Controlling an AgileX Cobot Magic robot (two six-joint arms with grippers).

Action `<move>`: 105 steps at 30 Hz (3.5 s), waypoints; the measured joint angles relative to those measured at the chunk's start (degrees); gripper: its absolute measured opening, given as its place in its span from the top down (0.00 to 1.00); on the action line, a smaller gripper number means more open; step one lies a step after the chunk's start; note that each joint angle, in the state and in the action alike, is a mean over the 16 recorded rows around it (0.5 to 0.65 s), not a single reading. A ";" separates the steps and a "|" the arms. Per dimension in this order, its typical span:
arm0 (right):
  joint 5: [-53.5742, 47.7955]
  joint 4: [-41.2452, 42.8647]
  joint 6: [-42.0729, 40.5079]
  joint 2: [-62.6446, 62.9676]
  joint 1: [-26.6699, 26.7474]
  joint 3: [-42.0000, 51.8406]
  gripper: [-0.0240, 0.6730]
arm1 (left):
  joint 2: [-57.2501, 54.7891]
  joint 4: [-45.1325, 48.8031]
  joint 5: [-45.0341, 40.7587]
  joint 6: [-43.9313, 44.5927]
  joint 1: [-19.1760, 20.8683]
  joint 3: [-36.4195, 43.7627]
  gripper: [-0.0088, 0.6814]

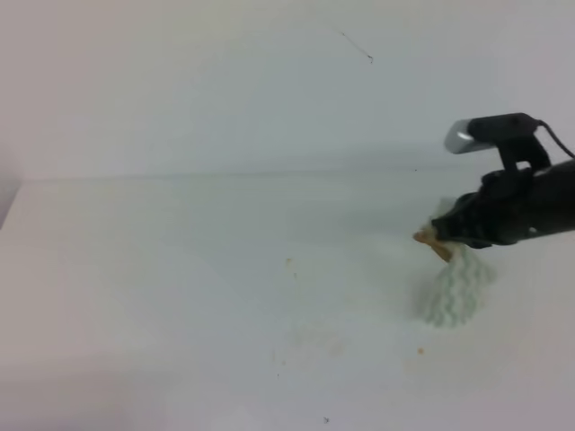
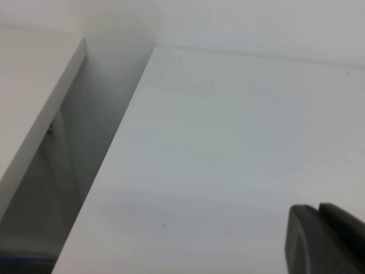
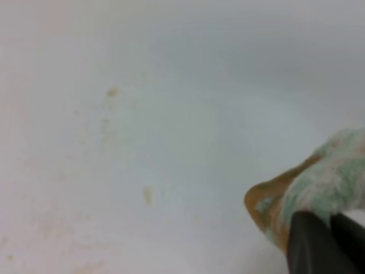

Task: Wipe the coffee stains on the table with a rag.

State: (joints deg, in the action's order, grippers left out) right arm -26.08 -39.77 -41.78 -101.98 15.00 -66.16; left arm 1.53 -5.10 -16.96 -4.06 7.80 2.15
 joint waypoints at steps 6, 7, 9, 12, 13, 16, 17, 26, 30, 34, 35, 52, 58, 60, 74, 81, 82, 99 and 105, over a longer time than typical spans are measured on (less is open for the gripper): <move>4.16 -3.46 -4.32 3.39 -4.46 7.88 0.95 | 0.00 0.00 0.00 0.00 0.00 0.00 0.99; 4.58 -4.05 -5.05 3.50 -5.06 8.78 0.95 | 0.00 0.00 0.00 0.00 0.00 0.00 0.99; 5.08 -5.22 -6.45 3.31 -6.12 10.09 0.95 | 0.00 0.00 0.00 0.00 0.00 0.00 0.99; 5.39 -7.04 -8.53 2.14 -7.23 11.11 0.95 | 0.00 0.00 0.00 0.00 0.00 0.00 0.99; 5.46 -7.68 -9.20 1.58 -7.47 11.27 0.95 | 0.00 0.00 0.00 0.00 0.00 0.00 0.99; 5.64 -9.68 -11.22 -0.21 -7.86 11.46 0.95 | 0.00 0.00 0.00 0.00 0.00 0.00 0.99; 5.68 -10.40 -11.90 -0.81 -7.90 11.47 0.95 | 0.00 0.00 0.00 0.00 0.00 0.00 0.99; 5.77 -18.09 -18.66 -4.20 -7.88 11.41 0.95 | 0.00 0.00 0.00 0.00 0.00 0.00 0.99; 5.70 -20.62 -21.16 -4.53 -7.88 11.39 0.94 | 0.00 0.00 0.00 0.00 0.00 0.00 0.99; 5.48 -22.13 -22.66 -4.48 -7.88 11.37 0.89 | 0.00 0.00 0.00 0.00 0.00 0.00 0.99; 5.42 -22.32 -22.75 -4.37 -7.88 11.37 0.87 | 0.00 0.00 0.00 0.00 0.00 0.00 0.99; 2.53 -21.54 -23.32 12.30 -7.88 11.37 0.28 | 0.00 0.00 0.00 0.00 0.00 0.00 0.99; -2.72 -16.25 -22.17 23.67 -7.88 11.37 0.43 | 0.00 0.00 0.00 0.00 0.00 0.00 0.99; -4.73 -13.74 -21.10 27.49 -7.88 11.38 0.51 | 0.00 0.00 0.00 0.00 0.00 0.00 0.99; 0.33 4.07 -6.74 58.39 -7.88 24.05 0.94 | 0.00 0.00 0.00 0.00 0.00 0.00 0.99; 14.61 5.02 -3.32 72.98 -7.88 39.54 0.95 | 0.00 0.00 0.00 0.00 0.00 0.00 0.99; 16.30 4.88 -3.21 74.44 -7.88 41.46 0.95 | 0.00 0.00 0.00 0.00 0.00 0.00 0.99; 23.27 3.49 -3.18 82.02 -7.92 53.22 0.95 | 0.00 0.00 0.00 0.00 0.00 0.00 0.99; 22.10 3.49 -3.50 86.89 -8.48 54.12 0.96 | 0.00 0.00 0.00 0.00 0.00 0.00 0.99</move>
State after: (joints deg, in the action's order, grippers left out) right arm -3.98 -36.27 -45.28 -15.09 6.52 -12.04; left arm 1.53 -5.10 -16.96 -4.06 7.80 2.15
